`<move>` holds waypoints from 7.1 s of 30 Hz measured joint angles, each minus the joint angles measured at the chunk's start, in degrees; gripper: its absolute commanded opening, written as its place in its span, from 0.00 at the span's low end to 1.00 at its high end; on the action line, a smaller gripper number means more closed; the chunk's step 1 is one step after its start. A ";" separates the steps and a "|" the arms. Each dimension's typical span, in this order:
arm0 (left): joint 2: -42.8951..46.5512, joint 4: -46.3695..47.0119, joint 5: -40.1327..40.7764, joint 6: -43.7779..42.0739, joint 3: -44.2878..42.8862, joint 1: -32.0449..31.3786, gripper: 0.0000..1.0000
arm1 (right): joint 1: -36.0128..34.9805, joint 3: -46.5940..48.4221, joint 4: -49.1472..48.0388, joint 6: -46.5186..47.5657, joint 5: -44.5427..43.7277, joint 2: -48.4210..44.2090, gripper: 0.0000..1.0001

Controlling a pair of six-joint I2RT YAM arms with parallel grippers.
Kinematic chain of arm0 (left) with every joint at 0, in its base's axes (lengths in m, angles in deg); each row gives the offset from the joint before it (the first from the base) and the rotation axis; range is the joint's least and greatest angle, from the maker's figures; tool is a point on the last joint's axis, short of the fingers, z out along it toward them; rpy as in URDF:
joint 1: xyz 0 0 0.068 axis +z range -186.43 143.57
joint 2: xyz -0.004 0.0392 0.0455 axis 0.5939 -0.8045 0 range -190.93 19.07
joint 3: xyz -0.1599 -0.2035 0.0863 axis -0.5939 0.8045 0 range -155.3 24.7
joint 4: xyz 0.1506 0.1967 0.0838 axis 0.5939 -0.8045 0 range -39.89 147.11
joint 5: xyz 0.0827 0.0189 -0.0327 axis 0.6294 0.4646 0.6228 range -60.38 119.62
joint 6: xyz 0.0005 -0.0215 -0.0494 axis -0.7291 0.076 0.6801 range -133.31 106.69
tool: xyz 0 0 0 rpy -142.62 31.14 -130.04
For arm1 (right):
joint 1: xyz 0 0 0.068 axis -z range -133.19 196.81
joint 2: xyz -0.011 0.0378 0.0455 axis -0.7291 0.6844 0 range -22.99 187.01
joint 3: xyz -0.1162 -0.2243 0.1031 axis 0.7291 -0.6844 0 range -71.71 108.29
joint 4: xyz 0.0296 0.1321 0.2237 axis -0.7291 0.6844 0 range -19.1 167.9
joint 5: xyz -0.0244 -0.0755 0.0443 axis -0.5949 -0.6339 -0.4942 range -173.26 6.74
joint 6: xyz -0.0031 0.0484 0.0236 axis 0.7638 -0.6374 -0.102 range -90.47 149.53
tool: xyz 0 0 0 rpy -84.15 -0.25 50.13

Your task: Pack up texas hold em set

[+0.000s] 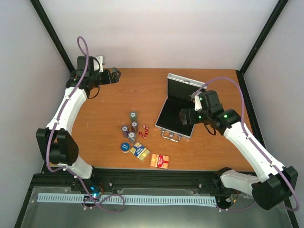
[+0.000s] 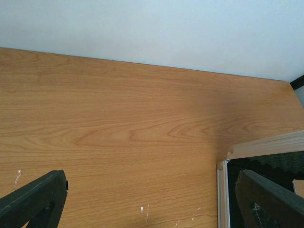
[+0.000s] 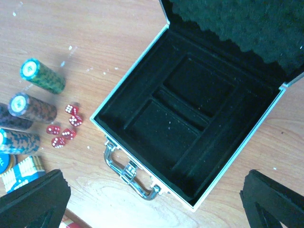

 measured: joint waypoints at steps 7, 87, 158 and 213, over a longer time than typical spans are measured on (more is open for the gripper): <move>0.00 0.00 -0.20 -0.07 -0.02 0.00 1.00 | 0.00 -0.02 -0.76 0.13 -0.11 -1.95 1.00; 3.41 0.68 8.94 5.95 15.98 -0.26 1.00 | -36.63 0.04 2.43 18.93 1.57 34.91 0.63; -5.60 3.54 7.08 7.72 12.02 -0.28 1.00 | -13.25 13.29 -1.81 35.82 -26.67 40.65 0.89; -7.72 3.08 7.13 7.67 10.10 -0.28 1.00 | -11.13 15.85 -1.68 5.55 -17.59 43.67 0.92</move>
